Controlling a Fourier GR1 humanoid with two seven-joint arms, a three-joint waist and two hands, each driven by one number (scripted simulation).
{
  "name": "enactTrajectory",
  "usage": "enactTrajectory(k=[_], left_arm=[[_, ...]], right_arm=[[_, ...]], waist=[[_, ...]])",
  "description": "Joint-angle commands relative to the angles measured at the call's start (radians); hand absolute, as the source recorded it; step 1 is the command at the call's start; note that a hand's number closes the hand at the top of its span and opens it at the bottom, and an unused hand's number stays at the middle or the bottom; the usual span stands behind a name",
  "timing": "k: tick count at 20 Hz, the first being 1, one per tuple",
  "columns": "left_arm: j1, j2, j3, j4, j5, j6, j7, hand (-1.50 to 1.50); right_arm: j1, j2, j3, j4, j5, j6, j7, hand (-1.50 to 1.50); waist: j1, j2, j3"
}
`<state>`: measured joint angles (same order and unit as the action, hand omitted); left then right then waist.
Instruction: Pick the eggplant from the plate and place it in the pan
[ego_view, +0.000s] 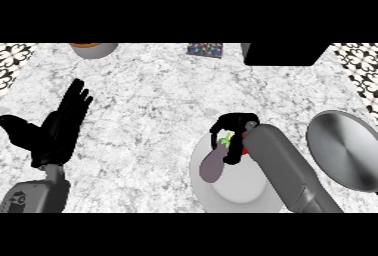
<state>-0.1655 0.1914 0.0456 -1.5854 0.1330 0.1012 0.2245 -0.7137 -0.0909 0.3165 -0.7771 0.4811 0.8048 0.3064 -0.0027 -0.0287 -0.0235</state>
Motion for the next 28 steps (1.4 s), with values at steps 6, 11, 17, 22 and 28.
enactTrajectory(k=[6,11,17,22,28], left_arm=[[0.018,0.043,0.056,0.014,0.022,-0.025,0.006,0.0],[0.066,0.03,0.077,0.011,0.018,0.013,0.011,0.0],[0.092,0.04,0.101,-0.004,0.019,0.024,0.008,0.0],[0.134,0.035,0.09,-0.035,0.009,0.022,0.002,0.0],[0.076,0.025,0.082,-0.043,0.027,0.012,0.009,0.0]], right_arm=[[0.173,-0.033,0.087,-0.252,0.121,-0.206,-0.082,1.5],[0.186,-0.202,0.171,-0.525,0.299,-0.41,-0.146,1.5],[0.246,-0.32,0.134,-0.902,0.395,-0.58,-0.13,1.5],[0.425,-0.448,0.056,-1.251,0.386,-0.584,-0.088,1.5],[0.709,-0.554,-0.168,-1.611,0.277,-0.528,0.013,1.5]], waist=[[-0.027,0.015,0.023],[-0.118,-0.037,0.022],[-0.159,-0.039,0.023],[-0.145,-0.019,0.024],[-0.084,0.012,0.024]])
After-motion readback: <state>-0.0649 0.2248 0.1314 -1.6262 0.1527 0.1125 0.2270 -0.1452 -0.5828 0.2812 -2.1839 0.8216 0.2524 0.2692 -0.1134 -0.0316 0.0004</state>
